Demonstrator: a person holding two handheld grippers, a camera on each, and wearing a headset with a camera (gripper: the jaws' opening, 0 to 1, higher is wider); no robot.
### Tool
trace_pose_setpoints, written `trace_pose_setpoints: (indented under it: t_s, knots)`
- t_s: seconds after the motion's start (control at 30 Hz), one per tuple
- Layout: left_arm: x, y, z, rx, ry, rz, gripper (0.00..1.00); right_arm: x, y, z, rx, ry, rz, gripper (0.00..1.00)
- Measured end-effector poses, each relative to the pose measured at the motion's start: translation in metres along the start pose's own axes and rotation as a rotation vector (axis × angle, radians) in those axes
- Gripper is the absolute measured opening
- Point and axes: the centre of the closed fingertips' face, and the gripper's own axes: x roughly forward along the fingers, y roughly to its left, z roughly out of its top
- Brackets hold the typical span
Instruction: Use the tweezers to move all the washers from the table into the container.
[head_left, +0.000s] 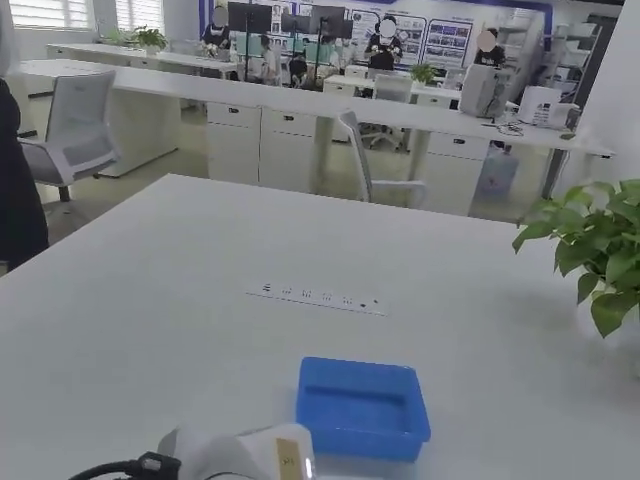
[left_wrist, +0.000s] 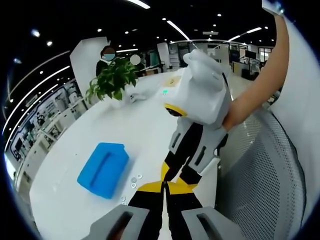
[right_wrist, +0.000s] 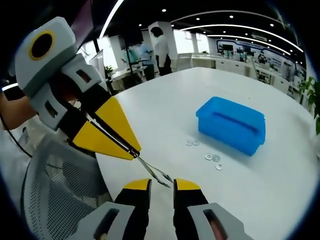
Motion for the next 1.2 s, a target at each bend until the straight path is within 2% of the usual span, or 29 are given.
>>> trace_pose_setpoints:
  t_s: [0.17, 0.27, 0.37, 0.5, 0.53, 0.57, 0.67, 0.77, 0.87, 1.0, 1.13, 1.2]
  knots:
    - [0.001, -0.007, -0.003, 0.043, -0.004, -0.031, 0.00, 0.004, 0.006, 0.003, -0.048, 0.007, 0.018, 0.13]
    - [0.002, -0.012, -0.002, 0.083, -0.009, -0.053, 0.00, 0.008, 0.006, 0.002, -0.083, 0.033, 0.019, 0.13]
    - [0.003, -0.012, -0.002, 0.110, 0.001, -0.072, 0.00, 0.008, 0.008, 0.002, -0.108, 0.036, 0.028, 0.12]
    - [0.004, -0.017, -0.001, 0.158, -0.001, -0.130, 0.00, 0.008, 0.012, 0.003, -0.166, 0.043, 0.060, 0.11]
    - [0.004, -0.018, -0.001, 0.174, 0.001, -0.145, 0.00, 0.008, 0.015, 0.003, -0.200, 0.050, 0.079, 0.10]
    - [0.003, -0.021, -0.002, 0.193, 0.005, -0.176, 0.00, 0.009, 0.015, 0.002, -0.222, 0.059, 0.086, 0.10]
    - [0.003, -0.019, -0.002, 0.208, 0.008, -0.188, 0.00, 0.014, 0.015, 0.001, -0.274, 0.082, 0.098, 0.09]
    - [0.002, -0.017, -0.002, 0.231, 0.022, -0.202, 0.00, 0.017, 0.016, 0.002, -0.279, 0.084, 0.112, 0.09]
    - [0.001, -0.015, -0.003, 0.237, 0.024, -0.196, 0.00, 0.019, 0.016, 0.003, -0.310, 0.085, 0.120, 0.08]
    - [0.001, -0.014, -0.004, 0.248, 0.023, -0.183, 0.00, 0.020, 0.016, 0.003, -0.312, 0.079, 0.129, 0.08]
    - [0.002, -0.009, -0.003, 0.234, 0.006, -0.112, 0.00, 0.021, 0.014, 0.003, -0.336, 0.083, 0.122, 0.05]
    - [0.003, -0.007, 0.000, 0.191, -0.022, -0.058, 0.00, 0.021, 0.012, 0.004, -0.335, 0.086, 0.111, 0.04]
